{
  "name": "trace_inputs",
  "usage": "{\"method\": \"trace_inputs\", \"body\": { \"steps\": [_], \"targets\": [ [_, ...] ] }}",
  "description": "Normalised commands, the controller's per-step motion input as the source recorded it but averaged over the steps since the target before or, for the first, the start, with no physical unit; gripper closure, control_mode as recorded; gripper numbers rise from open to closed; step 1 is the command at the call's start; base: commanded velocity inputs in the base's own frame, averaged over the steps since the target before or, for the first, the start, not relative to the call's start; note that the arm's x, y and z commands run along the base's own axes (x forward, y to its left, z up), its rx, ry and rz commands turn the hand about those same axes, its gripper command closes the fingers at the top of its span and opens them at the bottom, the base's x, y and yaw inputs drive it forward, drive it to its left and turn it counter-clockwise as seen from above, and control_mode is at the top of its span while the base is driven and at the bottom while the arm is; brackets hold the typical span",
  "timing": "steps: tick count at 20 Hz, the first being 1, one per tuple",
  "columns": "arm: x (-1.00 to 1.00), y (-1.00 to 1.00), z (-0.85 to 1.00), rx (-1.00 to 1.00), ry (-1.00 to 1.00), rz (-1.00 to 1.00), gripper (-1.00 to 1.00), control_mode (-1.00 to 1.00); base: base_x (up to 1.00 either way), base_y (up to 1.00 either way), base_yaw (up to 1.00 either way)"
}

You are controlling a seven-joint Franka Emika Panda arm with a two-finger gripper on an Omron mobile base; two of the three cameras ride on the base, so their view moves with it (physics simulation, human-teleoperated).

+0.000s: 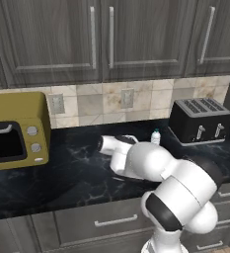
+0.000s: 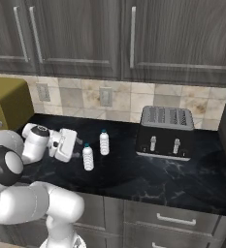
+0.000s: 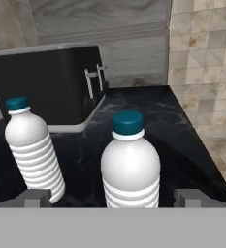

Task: Take the bottled waters from the counter and place them in the freezer to freeze. Close the freezer door after placing the bottles.

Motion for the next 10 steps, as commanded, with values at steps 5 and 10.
{"method": "trace_inputs", "body": {
  "steps": [5, 10],
  "targets": [
    [-0.17, -0.06, 0.00, 0.00, 0.00, -0.04, -1.00, -1.00, 0.00, 0.00, 0.00],
    [0.00, -0.12, 0.00, 0.00, 0.00, -0.03, -1.00, -1.00, 0.00, 0.00, 0.00]
  ]
}}
